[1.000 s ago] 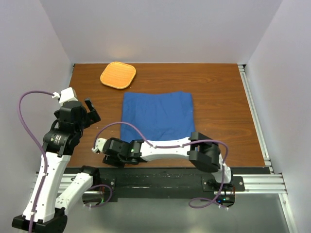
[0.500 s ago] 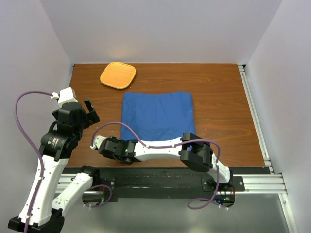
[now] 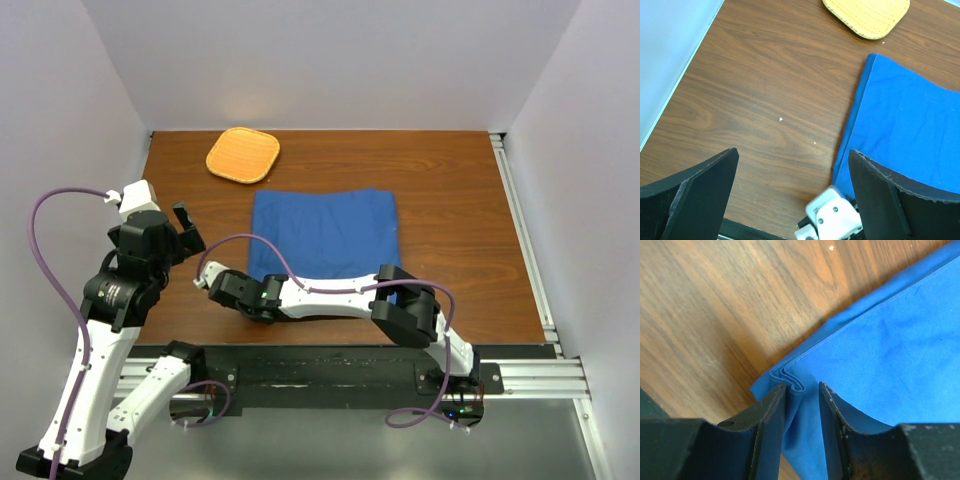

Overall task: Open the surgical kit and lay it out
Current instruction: Open the surgical kit at the center of the board.

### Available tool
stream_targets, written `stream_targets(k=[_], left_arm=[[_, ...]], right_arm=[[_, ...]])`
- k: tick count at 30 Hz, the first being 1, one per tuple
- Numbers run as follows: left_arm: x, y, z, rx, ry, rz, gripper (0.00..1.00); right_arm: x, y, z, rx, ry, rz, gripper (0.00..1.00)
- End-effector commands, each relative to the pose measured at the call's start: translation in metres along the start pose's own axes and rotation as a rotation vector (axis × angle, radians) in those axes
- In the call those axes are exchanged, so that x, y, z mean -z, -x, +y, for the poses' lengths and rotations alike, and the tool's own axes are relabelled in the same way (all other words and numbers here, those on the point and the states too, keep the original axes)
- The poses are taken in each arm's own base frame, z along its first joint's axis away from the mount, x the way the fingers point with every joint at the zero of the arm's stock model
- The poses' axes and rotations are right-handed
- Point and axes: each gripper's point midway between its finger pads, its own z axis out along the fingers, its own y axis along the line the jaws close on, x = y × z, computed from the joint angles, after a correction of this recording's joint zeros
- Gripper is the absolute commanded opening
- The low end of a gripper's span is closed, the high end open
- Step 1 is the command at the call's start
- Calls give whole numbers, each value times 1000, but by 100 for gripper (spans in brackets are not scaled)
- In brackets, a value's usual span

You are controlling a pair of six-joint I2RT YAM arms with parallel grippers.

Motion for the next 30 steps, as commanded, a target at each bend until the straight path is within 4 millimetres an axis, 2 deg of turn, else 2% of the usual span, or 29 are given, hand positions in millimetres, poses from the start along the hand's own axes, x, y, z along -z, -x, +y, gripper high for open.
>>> stream_targets(k=[1,7,15,19,22,24,27,30], left_arm=[[0,9,-6,-1,-28,-33,97],[-1,8,-9,-4,-37,-29,97],[-3,5,-12,-10,-51,-20,97],[-4,4,-12,-11,-52,-18,97],[-3,5,-13,-12,-57,-19,97],[-3,5,-13,-13,-58,-21,97],[-4,5,-14,-16,-61,-24,97],[-5,5,-15,-20,-66,-27,97]], right_arm=[[18,17,-1,-58,42,-48,36],[11,15,13,-49,96,-35,41],[2,10,15,-27,76,-5,41],[0,9,16,-21,74,2,29],[1,10,17,-18,82,-1,9],[6,15,14,-25,86,-11,0],[20,29,1,-44,59,-51,0],[35,42,-27,-85,14,-87,0]])
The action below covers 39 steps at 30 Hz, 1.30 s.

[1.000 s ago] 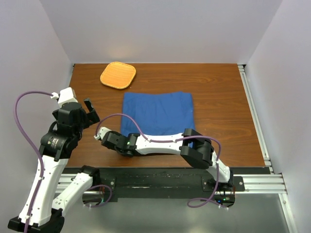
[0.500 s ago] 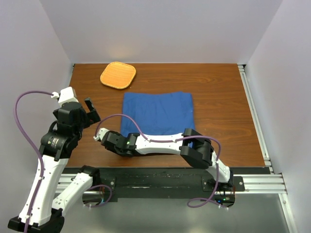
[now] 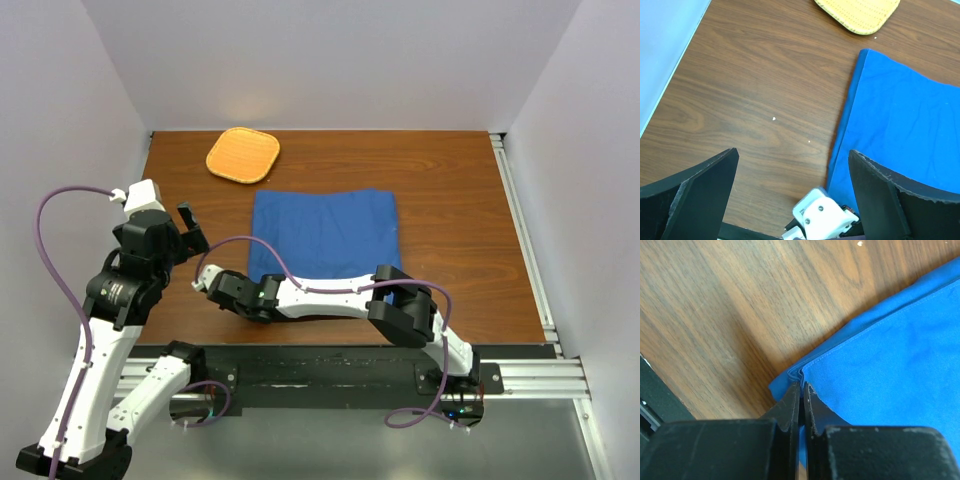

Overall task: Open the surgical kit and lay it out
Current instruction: Open the surgical kit at the center of the board.

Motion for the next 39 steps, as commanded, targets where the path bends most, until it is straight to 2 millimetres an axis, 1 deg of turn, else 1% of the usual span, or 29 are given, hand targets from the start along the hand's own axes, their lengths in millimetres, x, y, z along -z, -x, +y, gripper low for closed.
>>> stream_targets(k=[1,2,3,4,5,6,7,9,10,11,12,13,14,15,17,18,20,21,22,23,24,25,26,27,29,30,32,33,39], left_arm=[[-2,8,-6,-15,-28,-39,97],[-3,7,-7,-19,-30,-40,97],[-4,7,-8,-21,-36,-40,97],[-6,4,-8,-25,-37,-35,96],[-7,4,-9,-26,-44,-37,97],[-7,2,-12,-27,-58,-32,97],[-10,-2,-14,-32,-67,-22,97],[-13,-6,-20,-32,-99,-14,96],[-15,-10,-22,-37,-110,-2,96],[-16,-10,-27,-36,-131,1,96],[-17,-11,-29,-37,-141,4,96],[-18,-14,-30,-42,-149,12,96],[-19,-15,-34,-44,-169,16,96],[-20,-16,-36,-47,-178,18,96],[-21,-17,-40,-57,-202,20,96],[-21,-18,-42,-61,-211,18,96],[-23,-21,-45,-70,-236,21,96],[-22,-22,-47,-72,-248,21,96],[-23,-25,-48,-77,-258,24,96],[-22,-26,-51,-78,-275,26,96],[-23,-27,-52,-79,-283,28,96],[-23,-28,-53,-83,-288,31,96],[-22,-28,-55,-85,-300,29,96],[-22,-29,-55,-89,-308,31,96],[-22,-30,-57,-101,-318,32,96],[-22,-31,-57,-104,-319,35,96],[-21,-31,-59,-112,-334,38,96],[-21,-32,-60,-113,-340,42,96],[-20,-40,-66,-112,-376,73,96]], right_arm=[[42,44,-56,-97,-92,-116,0],[43,39,-67,-111,-111,-106,0],[52,42,-82,-144,-127,-122,0],[51,36,-106,-184,-161,-110,0],[50,26,-119,-203,-184,-93,0],[58,25,-136,-237,-207,-102,0],[59,15,-161,-271,-248,-87,0],[61,-9,-191,-299,-332,-45,0],[72,-18,-221,-347,-386,-44,0],[74,-40,-236,-359,-441,-1,0],[80,-60,-265,-401,-506,29,0],[95,-71,-284,-430,-561,30,0],[101,-103,-300,-439,-641,93,0],[112,-135,-331,-513,-716,140,0],[133,-188,-352,-593,-796,214,0],[150,-228,-379,-686,-883,268,0],[176,-279,-392,-768,-988,341,0],[205,-318,-409,-832,-1113,411,0],[219,-343,-411,-857,-1176,461,0],[239,-357,-416,-887,-1244,482,0],[263,-385,-422,-948,-1322,530,0],[275,-398,-424,-972,-1375,545,0],[287,-403,-426,-981,-1398,543,0],[308,-427,-428,-1038,-1456,587,0],[327,-440,-432,-1054,-1507,615,0],[340,-452,-433,-1080,-1539,644,0],[356,-461,-438,-1074,-1581,678,0],[364,-474,-437,-1071,-1585,735,0],[397,-500,-445,-1074,-1623,860,0]])
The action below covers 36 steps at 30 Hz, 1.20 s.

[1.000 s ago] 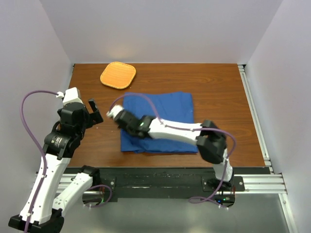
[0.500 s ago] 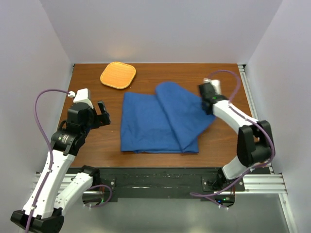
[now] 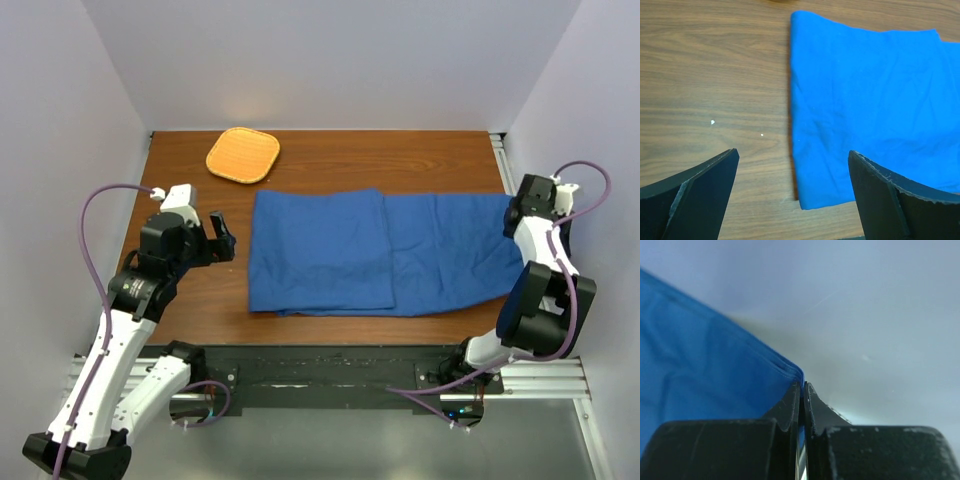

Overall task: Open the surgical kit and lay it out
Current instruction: Open the surgical kit at the center of the board.

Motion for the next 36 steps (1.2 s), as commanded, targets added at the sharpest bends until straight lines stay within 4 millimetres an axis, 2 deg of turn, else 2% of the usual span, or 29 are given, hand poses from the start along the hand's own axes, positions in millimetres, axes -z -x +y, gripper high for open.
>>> stream_targets(k=[1,3,5,6,8,9,10,11,12,14,15,16,17,18,19,21,22,24,25,27,28,29,30,31,32,33,34,35,36], left_arm=[[-1,3,-11,-25,-64,-13,96],[-3,0,-12,-24,-72,-3,96],[-4,-1,-15,-21,-85,6,96],[-6,-4,-16,-20,-92,13,96],[-9,-9,-22,-19,-123,39,96],[-12,-14,-22,-20,-130,53,96],[-14,-15,-25,-18,-144,59,96],[-17,-20,-29,-18,-166,83,96],[-20,-22,-31,-17,-178,96,96],[-26,-27,-40,-8,-219,125,96],[-29,-29,-43,-4,-231,135,95],[-32,-25,-50,4,-253,126,95],[-37,-31,-57,-1,-268,156,95],[-39,-31,-63,-6,-278,157,95],[-43,-40,-82,-31,-315,188,95],[-48,-40,-102,-77,-303,172,95],[-49,-58,-128,-123,-344,221,95],[-53,-60,-149,-144,-332,213,95],[-56,-78,-169,-184,-353,249,94],[-59,-79,-194,-213,-358,232,93],[-64,-100,-209,-272,-348,263,92],[-62,-93,-228,-282,-367,245,91],[-61,-100,-239,-311,-368,257,90],[-64,-123,-252,-373,-352,284,89],[-60,-117,-273,-388,-376,261,87],[-62,-144,-285,-454,-371,296,86],[-60,-139,-302,-465,-374,264,85],[-61,-147,-310,-506,-378,263,83],[-65,-173,-319,-564,-377,290,82]], right_arm=[[-10,29,-36,-54,-114,-33,0],[-11,27,-37,-82,-116,-27,1],[-9,21,-36,-106,-112,-2,6],[-8,18,-36,-120,-111,6,24],[-3,10,-35,-182,-92,21,37],[-1,8,-35,-208,-78,24,49],[4,5,-28,-222,-15,36,53],[12,9,-31,-300,20,21,57],[18,11,-27,-339,77,14,67],[36,14,2,-400,306,11,75],[52,22,1,-463,392,-25,83],[62,23,13,-485,478,-32,86],[82,28,29,-524,622,-34,87],[98,31,31,-548,686,-57,87],[109,26,40,-551,747,-47,88],[137,22,59,-550,878,-38,99],[146,16,61,-546,907,-39,98],[165,10,73,-518,980,-45,99],[169,4,74,-504,993,-43,99],[175,-6,76,-472,1008,-43,99],[178,-6,72,-470,1012,-66,99],[185,-9,74,-446,1022,-76,99],[186,-13,73,-430,1017,-81,99],[191,-14,70,-429,1025,-99,99],[193,-16,70,-424,1030,-102,98],[192,-20,69,-422,1022,-98,99],[193,-21,67,-417,1023,-110,98],[191,-24,68,-410,1013,-108,99],[183,-29,67,-406,971,-106,99]])
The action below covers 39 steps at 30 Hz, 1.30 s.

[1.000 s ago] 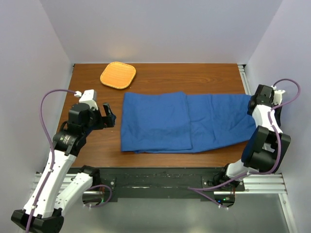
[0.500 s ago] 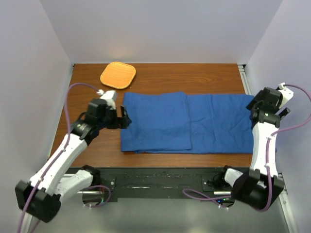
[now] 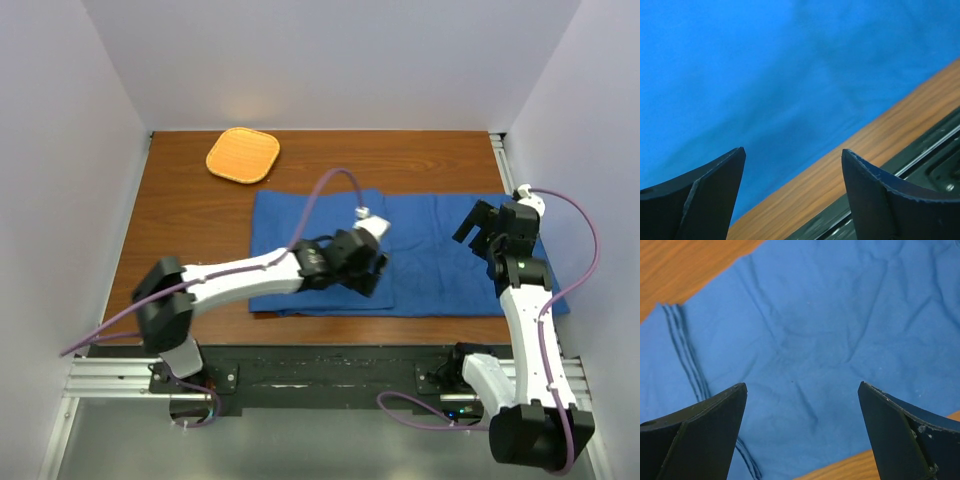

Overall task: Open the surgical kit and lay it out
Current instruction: Open the surgical kit at the center of the board.

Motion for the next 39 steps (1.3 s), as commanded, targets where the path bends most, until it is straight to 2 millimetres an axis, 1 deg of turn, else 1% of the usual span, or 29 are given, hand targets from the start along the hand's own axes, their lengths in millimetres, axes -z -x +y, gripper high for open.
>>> stream_targets(k=[1,2,3,4,5,6,7,9,10,11,12,14,15,16,18,19,21,22,24,25,28,30,31,33,34,35,37,38,39], left_arm=[[-23,11,-51,-123,42,-60,78],[-30,8,-57,-164,48,-55,76],[-44,-9,-67,-218,62,-22,75],[-47,-2,-73,-237,83,-46,74],[-52,-4,-75,-271,99,-43,73],[-63,-15,-78,-305,116,-20,72],[-65,-9,-83,-312,120,-35,71],[-78,-15,-85,-334,127,-24,70],[-80,-12,-88,-334,125,-33,69],[-83,-11,-91,-341,121,-42,64],[-90,-16,-89,-349,130,-32,63],[-96,-17,-89,-363,141,-30,61],[-102,-25,-86,-378,153,-6,61],[-105,-27,-86,-381,155,1,59],[-110,-36,-82,-390,165,27,50],[-111,-41,-81,-398,165,39,47],[-110,-42,-81,-400,164,45,37],[-110,-43,-80,-400,163,47,30],[-107,-40,-81,-398,161,40,22],[-105,-38,-81,-396,160,34,14],[-94,-25,-84,-392,159,8,0],[-83,-12,-84,-380,155,-19,0],[-78,-6,-80,-379,172,-35,0],[-63,13,-69,-366,216,-88,0],[-60,16,-61,-365,233,-93,0],[-51,30,-47,-335,254,-116,0],[-48,32,-17,-310,308,-110,0],[-38,51,12,-246,346,-141,0],[-37,43,40,-234,403,-118,0]], right_arm=[[1,-8,-16,23,-68,-13,99],[2,-8,-18,32,-79,-15,99],[1,-10,-21,38,-91,-15,99],[2,-10,-21,42,-97,-19,99],[1,-10,-20,44,-93,-19,99],[1,-10,-19,47,-94,-18,99],[1,-10,-18,49,-91,-18,99],[0,-9,-16,56,-89,-16,99],[0,-8,-16,63,-88,-19,99],[-1,-9,-16,68,-90,-16,99],[-1,-8,-15,68,-90,-18,99],[-2,-8,-14,72,-90,-15,99],[-2,-8,-14,74,-91,-14,98],[-3,-8,-14,75,-91,-14,99],[-4,-9,-13,79,-88,-11,98],[-4,-9,-12,78,-85,-12,99],[-5,-10,-12,76,-84,-10,98],[-6,-9,-11,76,-82,-11,99],[-6,-10,-11,76,-78,-9,98],[-6,-9,-10,74,-78,-12,99],[-6,-8,-10,75,-77,-15,99],[-5,-7,-9,78,-71,-17,98],[-4,-6,-9,79,-70,-22,99],[-3,-4,-9,82,-71,-25,98],[-2,-3,-7,84,-66,-30,98],[-1,-2,-8,87,-69,-31,99],[1,-1,-5,97,-59,-36,99],[2,0,-4,100,-56,-37,99],[2,0,-3,110,-52,-38,99]])
